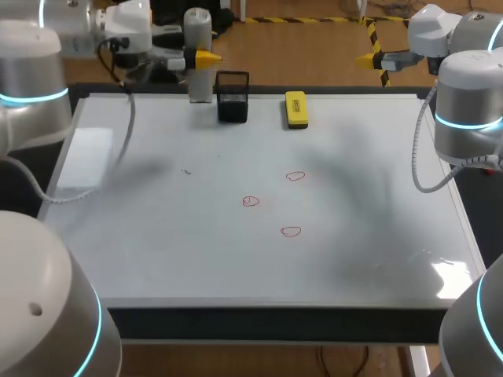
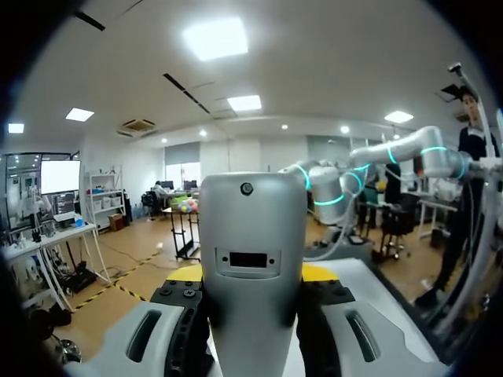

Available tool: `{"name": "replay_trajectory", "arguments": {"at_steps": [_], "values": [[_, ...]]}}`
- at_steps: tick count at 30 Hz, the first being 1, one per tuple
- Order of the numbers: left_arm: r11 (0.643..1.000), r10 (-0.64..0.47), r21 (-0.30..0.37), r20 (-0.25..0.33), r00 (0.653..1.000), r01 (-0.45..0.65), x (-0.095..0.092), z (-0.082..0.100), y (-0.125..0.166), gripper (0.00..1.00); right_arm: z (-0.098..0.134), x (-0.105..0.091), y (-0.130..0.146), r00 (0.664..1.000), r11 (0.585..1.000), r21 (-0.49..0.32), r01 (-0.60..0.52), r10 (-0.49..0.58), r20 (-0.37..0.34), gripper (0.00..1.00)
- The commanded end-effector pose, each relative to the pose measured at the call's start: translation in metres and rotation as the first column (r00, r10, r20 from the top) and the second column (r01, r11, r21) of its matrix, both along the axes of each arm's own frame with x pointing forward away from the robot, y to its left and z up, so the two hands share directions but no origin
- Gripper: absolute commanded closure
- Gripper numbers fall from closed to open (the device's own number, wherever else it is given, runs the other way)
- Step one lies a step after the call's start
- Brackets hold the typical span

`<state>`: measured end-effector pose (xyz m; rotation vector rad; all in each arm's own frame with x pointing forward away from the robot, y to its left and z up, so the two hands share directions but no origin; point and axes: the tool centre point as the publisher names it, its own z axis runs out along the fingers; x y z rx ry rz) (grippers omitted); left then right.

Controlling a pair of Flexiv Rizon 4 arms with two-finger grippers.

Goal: Pick up the inspection probe, press it on each red-marked spot on the whiteboard one by one, put down the probe, pick up the eraser, and wipe off all the red marks.

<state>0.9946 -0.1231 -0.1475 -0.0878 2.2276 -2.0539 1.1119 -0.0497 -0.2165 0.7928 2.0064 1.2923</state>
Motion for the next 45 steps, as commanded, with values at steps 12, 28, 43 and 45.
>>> {"name": "replay_trajectory", "arguments": {"at_steps": [12, 28, 43, 45], "values": [[0.999, 0.054, -0.006, 0.048, 0.997, -0.054, -0.027, -0.036, 0.029, 1.00, 0.000, 0.001, 0.000, 1.000, 1.000, -0.001, -0.001, 0.001, -0.001, 0.00], [0.996, 0.079, -0.043, 0.007, 0.997, -0.079, -0.025, -0.075, 0.050, 1.00, 0.000, 0.001, 0.000, 1.000, 1.000, -0.001, -0.001, 0.001, -0.001, 0.00], [0.997, 0.066, -0.038, -0.018, 0.998, -0.067, -0.025, -0.093, 0.057, 1.00, 0.000, 0.001, 0.000, 1.000, 1.000, -0.001, -0.001, 0.001, -0.001, 0.00], [0.997, 0.065, -0.038, -0.020, 0.998, -0.066, -0.026, -0.093, 0.057, 1.00, 0.000, 0.001, 0.000, 1.000, 1.000, -0.001, -0.001, 0.001, -0.001, 0.00]]}}
